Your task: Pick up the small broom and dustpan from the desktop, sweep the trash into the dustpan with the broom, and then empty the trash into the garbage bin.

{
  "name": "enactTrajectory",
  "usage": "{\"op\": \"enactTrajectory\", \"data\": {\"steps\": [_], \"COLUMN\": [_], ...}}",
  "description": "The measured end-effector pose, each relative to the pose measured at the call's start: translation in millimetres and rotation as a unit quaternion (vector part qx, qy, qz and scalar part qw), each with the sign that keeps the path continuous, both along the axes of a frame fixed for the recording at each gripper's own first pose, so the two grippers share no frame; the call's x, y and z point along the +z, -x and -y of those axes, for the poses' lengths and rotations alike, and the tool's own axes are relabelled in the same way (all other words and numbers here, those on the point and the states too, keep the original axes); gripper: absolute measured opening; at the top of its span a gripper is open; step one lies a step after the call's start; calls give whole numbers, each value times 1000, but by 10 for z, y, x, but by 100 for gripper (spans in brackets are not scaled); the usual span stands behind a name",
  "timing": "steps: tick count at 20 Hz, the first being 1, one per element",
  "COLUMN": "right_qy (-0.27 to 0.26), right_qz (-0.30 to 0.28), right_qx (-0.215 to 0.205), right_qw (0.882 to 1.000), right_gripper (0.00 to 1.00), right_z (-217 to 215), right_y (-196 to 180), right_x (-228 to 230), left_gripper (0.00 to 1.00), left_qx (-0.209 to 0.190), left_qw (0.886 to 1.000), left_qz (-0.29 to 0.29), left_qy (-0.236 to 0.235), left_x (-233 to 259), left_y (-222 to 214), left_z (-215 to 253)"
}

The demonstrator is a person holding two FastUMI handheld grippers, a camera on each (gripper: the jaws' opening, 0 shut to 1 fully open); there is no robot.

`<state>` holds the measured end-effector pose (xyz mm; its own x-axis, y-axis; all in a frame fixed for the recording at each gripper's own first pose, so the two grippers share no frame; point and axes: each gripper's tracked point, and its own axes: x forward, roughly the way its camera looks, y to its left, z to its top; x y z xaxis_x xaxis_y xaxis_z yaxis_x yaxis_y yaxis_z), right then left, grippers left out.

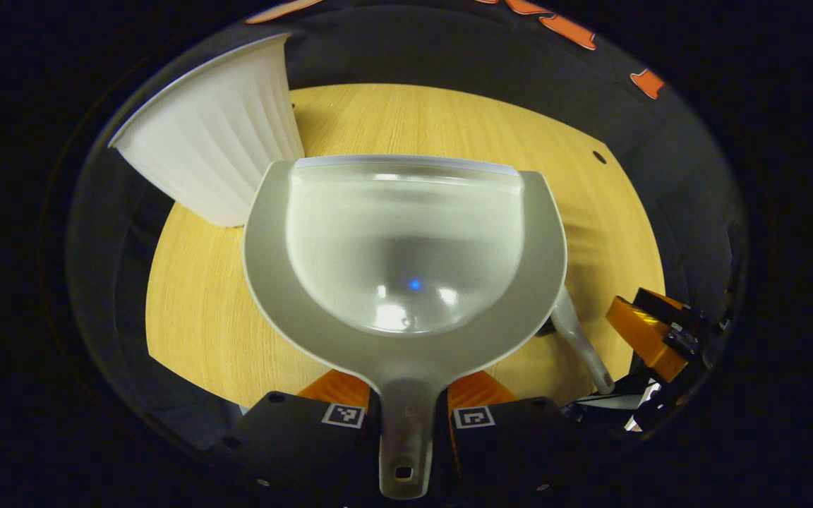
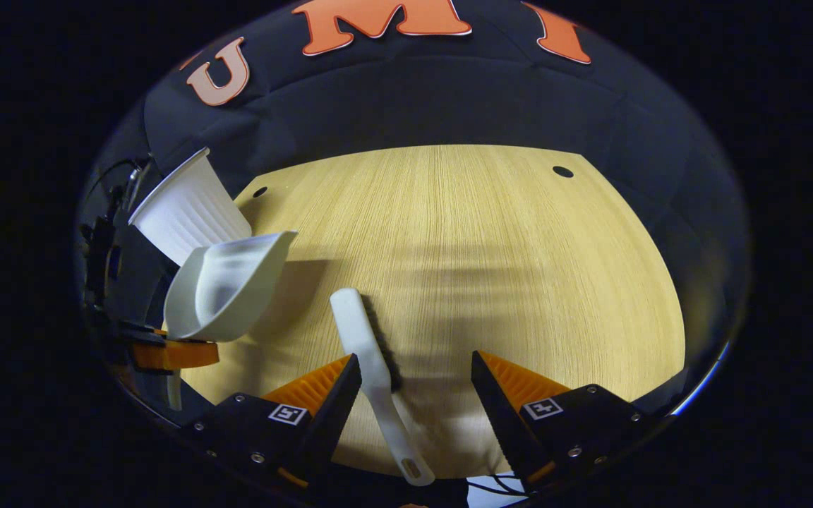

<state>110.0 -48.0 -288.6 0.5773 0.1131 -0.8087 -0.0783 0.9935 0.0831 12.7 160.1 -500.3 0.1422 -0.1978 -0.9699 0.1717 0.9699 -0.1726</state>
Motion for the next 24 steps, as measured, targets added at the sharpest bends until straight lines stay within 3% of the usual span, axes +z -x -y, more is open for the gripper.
{"op": "enactTrajectory", "data": {"steps": [7,13,18,21,24], "right_qy": [2,4,3,3,2], "right_qz": [-3,-9,-15,-16,-15], "right_qx": [9,5,9,11,11], "right_qw": [1000,1000,1000,1000,1000], "right_gripper": [95,95,95,95,95], "right_z": [5,28,10,-1,6], "right_y": [32,64,75,55,34], "right_x": [-16,-27,-36,-57,-70], "left_gripper": [31,32,39,63,67], "left_qx": [-7,-17,-25,-41,-48], "left_qw": [998,998,998,998,998], "left_qz": [-53,-54,-57,-50,-38], "left_qy": [-16,-19,-5,-2,5], "left_x": [-172,-127,-110,-96,-52], "left_y": [171,205,201,180,186], "left_z": [-30,-36,5,-6,11]}}
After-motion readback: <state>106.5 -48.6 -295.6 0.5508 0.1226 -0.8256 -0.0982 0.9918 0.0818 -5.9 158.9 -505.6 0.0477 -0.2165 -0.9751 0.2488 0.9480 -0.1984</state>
